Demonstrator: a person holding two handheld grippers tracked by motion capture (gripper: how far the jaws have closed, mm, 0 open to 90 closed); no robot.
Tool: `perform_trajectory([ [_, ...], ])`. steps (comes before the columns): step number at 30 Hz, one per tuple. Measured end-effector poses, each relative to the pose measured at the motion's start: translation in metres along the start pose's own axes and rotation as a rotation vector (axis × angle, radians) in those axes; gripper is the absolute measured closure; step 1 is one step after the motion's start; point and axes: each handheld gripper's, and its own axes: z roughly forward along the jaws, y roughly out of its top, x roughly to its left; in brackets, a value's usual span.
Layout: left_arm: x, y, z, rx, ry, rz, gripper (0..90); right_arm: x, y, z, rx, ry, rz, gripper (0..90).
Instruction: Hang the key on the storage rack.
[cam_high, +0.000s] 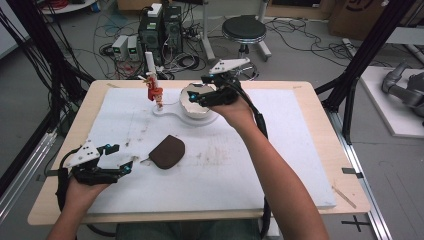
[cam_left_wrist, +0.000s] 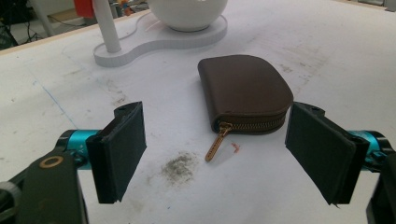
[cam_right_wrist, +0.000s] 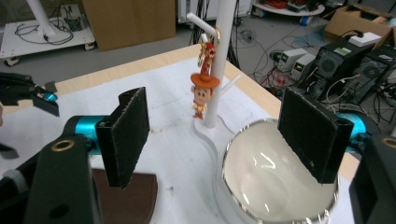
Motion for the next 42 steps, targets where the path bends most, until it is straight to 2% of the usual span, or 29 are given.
perform_trajectory([
  [3,0.0,0.0,0.003,0.006,-0.008,-0.004,20.3,0.001,-0.016,-0.01,-0.01,-0.002,0.007,22.8],
  [4,0.0,0.0,0.004,0.006,-0.01,-0.003,20.3,0.002,-0.023,-0.016,0.035,0.012,0.02,20.9],
  [6,0.0,0.0,0.006,0.008,-0.014,-0.003,20.3,0.002,-0.027,-0.018,0.031,0.009,0.022,20.9],
  [7,0.001,0.001,0.007,0.008,-0.014,-0.002,20.3,0.003,-0.033,-0.023,0.003,0.004,0.018,20.9],
  [9,0.0,0.002,0.009,0.007,-0.018,0.0,20.3,0.003,-0.04,-0.029,0.021,0.011,0.024,20.9],
  [11,0.0,0.003,0.01,0.006,-0.019,0.003,20.3,0.005,-0.05,-0.037,-0.005,0.003,0.023,20.9],
  [13,0.0,0.004,0.012,0.003,-0.025,0.003,20.3,0.005,-0.058,-0.043,0.008,0.007,0.034,20.8],
  [17,0.0,0.005,0.015,0.001,-0.031,0.005,20.3,0.005,-0.078,-0.059,-0.001,-0.01,0.047,20.2],
  [18,0.0,0.006,0.016,0.001,-0.034,0.003,20.3,0.005,-0.078,-0.059,-0.001,-0.01,0.047,20.2],
  [22,-0.001,0.008,0.02,-0.001,-0.042,0.007,20.3,0.006,-0.096,-0.071,-0.012,-0.041,0.057,19.7],
  [23,-0.001,0.009,0.021,0.0,-0.044,0.008,20.3,0.007,-0.105,-0.077,-0.006,-0.049,0.065,19.7],
  [25,-0.001,0.009,0.022,-0.002,-0.046,0.007,20.3,0.008,-0.109,-0.079,-0.01,-0.052,0.066,19.7],
  [26,-0.001,0.009,0.023,0.001,-0.049,0.009,20.4,0.009,-0.117,-0.085,-0.018,-0.054,0.078,19.7],
  [28,-0.002,0.01,0.024,0.0,-0.051,0.01,20.3,0.01,-0.12,-0.087,-0.02,-0.057,0.083,19.7],
  [30,-0.002,0.011,0.025,0.0,-0.053,0.01,20.3,0.012,-0.134,-0.094,-0.029,-0.064,0.103,19.7],
  [32,-0.002,0.011,0.026,-0.001,-0.056,0.011,20.3,0.013,-0.137,-0.096,-0.03,-0.068,0.109,19.6],
  [35,-0.002,0.012,0.027,-0.001,-0.056,0.016,20.3,0.017,-0.153,-0.104,-0.039,-0.081,0.129,19.2],
  [36,-0.002,0.012,0.027,0.0,-0.055,0.019,20.3,0.02,-0.162,-0.107,-0.039,-0.082,0.15,19.2],
  [38,-0.003,0.013,0.027,-0.002,-0.052,0.019,20.3,0.021,-0.166,-0.109,-0.036,-0.086,0.161,19.2],
  [42,-0.003,0.013,0.027,-0.001,-0.053,0.028,20.3,0.026,-0.186,-0.115,-0.048,-0.11,0.193,19.2],
])
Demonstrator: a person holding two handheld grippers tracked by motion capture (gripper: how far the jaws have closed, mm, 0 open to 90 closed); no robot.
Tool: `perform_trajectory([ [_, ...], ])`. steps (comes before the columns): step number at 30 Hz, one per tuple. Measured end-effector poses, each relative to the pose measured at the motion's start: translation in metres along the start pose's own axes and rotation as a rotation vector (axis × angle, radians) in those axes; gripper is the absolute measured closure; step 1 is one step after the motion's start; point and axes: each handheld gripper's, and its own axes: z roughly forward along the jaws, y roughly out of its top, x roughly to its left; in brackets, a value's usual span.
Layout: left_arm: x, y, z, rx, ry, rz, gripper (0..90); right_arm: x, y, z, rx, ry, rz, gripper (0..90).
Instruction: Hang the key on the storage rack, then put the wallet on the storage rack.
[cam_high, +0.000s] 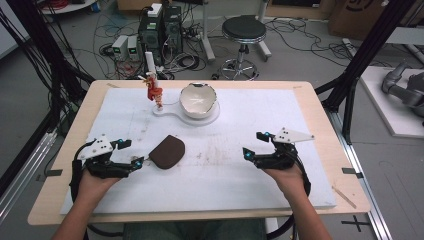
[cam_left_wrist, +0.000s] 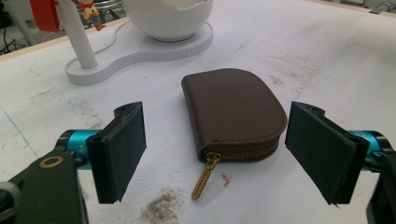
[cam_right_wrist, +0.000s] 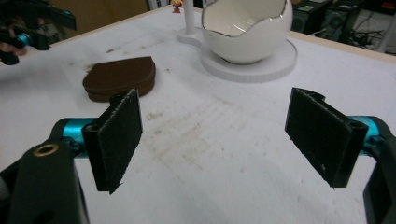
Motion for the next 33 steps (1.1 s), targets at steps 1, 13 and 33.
perform_trajectory([
  [1,0.0,0.0,0.0,-0.002,-0.001,-0.002,20.3,-0.001,-0.004,-0.001,-0.001,-0.006,0.001,19.2],
  [13,-0.001,0.001,0.005,0.002,-0.018,0.009,20.3,-0.009,-0.029,-0.011,0.022,-0.059,0.02,19.1],
  [33,0.0,0.002,0.008,0.005,-0.026,0.011,20.3,-0.018,-0.035,-0.015,0.008,-0.071,0.04,19.2],
])
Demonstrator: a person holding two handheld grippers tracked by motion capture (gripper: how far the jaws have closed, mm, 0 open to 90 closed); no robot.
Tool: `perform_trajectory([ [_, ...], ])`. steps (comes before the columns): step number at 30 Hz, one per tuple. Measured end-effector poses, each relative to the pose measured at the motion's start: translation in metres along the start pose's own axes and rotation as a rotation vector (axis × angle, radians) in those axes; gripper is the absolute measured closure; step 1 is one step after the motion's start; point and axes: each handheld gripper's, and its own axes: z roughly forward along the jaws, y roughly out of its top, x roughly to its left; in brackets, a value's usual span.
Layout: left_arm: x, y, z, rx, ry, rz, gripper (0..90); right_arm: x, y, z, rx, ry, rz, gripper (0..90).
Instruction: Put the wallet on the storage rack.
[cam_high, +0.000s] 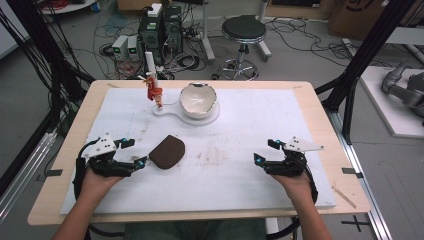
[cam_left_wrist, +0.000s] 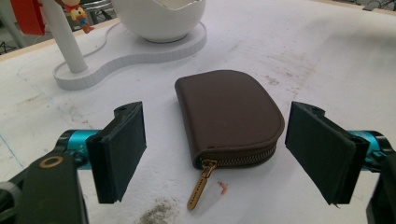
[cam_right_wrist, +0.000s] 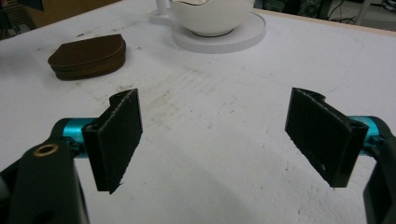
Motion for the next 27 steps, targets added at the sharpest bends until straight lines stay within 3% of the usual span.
perform_trajectory([
  [14,-0.0018,-0.0009,-0.0032,-0.001,-0.002,-0.002,20.3,-0.0004,-0.0004,-0.0046,-0.014,-0.009,0.006,19.1],
  [27,-0.0035,-0.0058,-0.0006,0.063,0.001,0.019,21.1,0.0007,0.0007,0.0012,0.001,0.011,-0.011,19.1],
])
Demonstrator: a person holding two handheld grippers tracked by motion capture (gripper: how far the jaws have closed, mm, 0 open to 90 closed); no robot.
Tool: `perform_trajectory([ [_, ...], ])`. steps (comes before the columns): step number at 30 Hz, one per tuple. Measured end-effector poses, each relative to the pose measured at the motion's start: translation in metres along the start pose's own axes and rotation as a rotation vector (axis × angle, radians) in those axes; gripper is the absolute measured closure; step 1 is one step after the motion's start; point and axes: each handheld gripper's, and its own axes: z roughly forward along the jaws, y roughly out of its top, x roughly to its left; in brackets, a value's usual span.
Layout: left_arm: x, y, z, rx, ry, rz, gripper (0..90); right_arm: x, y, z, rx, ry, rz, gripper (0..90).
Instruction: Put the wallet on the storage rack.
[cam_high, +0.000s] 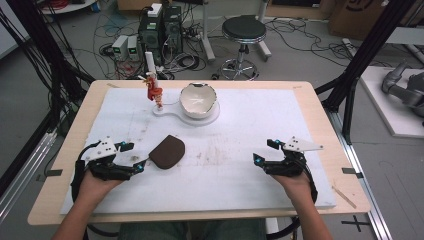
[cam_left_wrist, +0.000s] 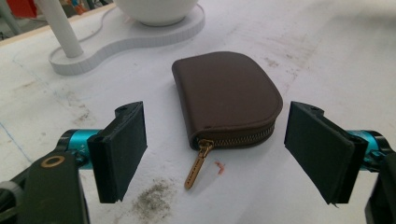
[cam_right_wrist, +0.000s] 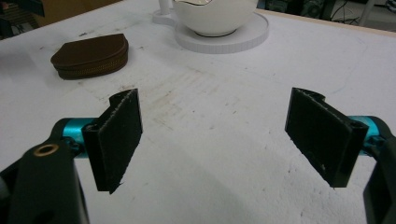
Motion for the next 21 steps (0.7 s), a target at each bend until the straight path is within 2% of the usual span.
perform_trajectory([
  [7,0.002,-0.004,0.009,0.081,-0.018,0.032,29.8,0.001,0.0,-0.001,0.0,0.001,0.002,19.2],
  [14,0.005,-0.008,0.021,0.168,-0.007,0.055,40.1,0.001,-0.002,-0.002,0.003,0.001,0.006,19.2],
  [21,0.006,-0.008,0.029,0.21,-0.009,0.074,49.6,0.0,-0.005,-0.006,0.0,-0.009,0.008,19.2],
])
